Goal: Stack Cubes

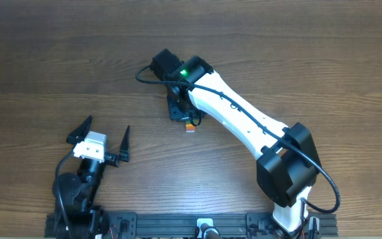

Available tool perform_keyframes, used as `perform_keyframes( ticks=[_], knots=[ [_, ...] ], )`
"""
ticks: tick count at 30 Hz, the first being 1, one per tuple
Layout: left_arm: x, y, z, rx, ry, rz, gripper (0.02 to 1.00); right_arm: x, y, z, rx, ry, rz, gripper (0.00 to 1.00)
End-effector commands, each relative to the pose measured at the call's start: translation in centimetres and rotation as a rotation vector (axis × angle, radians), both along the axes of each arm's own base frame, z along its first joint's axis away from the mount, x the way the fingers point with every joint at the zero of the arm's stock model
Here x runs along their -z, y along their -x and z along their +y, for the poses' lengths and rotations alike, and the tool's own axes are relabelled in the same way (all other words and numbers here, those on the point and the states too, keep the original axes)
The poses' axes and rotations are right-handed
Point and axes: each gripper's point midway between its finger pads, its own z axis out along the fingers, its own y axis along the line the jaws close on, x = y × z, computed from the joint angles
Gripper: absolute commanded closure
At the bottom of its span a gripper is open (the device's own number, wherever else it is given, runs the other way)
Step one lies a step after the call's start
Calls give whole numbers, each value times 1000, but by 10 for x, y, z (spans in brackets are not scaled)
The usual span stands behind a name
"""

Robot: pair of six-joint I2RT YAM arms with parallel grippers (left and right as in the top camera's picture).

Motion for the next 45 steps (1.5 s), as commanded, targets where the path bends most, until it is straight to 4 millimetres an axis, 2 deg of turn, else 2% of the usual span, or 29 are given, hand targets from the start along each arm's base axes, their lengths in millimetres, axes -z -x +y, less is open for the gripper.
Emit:
perform_keyframes(
  ticks=[1, 31, 32, 34, 36, 39, 42, 45],
  knots=[
    [2, 0, 1, -6, -11, -4, 18, -8, 3, 0, 9, -17, -12, 989],
    [2, 0, 1, -6, -11, -4, 20, -4, 2, -3, 15, -9, -14, 991],
    [2, 0, 1, -6, -11, -4, 18, -4, 2, -3, 15, -9, -14, 972],
    [2, 0, 1, -6, -11, -4, 18, -4, 2, -3, 14, -9, -14, 829],
    [2, 0, 1, -6, -11, -4, 20, -4, 2, -3, 14, -10, -14, 746],
    [2, 0, 1, -6, -11, -4, 18, -4, 2, -3, 14, -9, -14, 693],
    [2, 0, 1, -6, -11, -4, 20, -4, 2, -3, 15, -10, -14, 566],
    [2, 0, 1, -6, -11, -4, 18, -4, 2, -3, 14, -10, -14, 494]
  ],
)
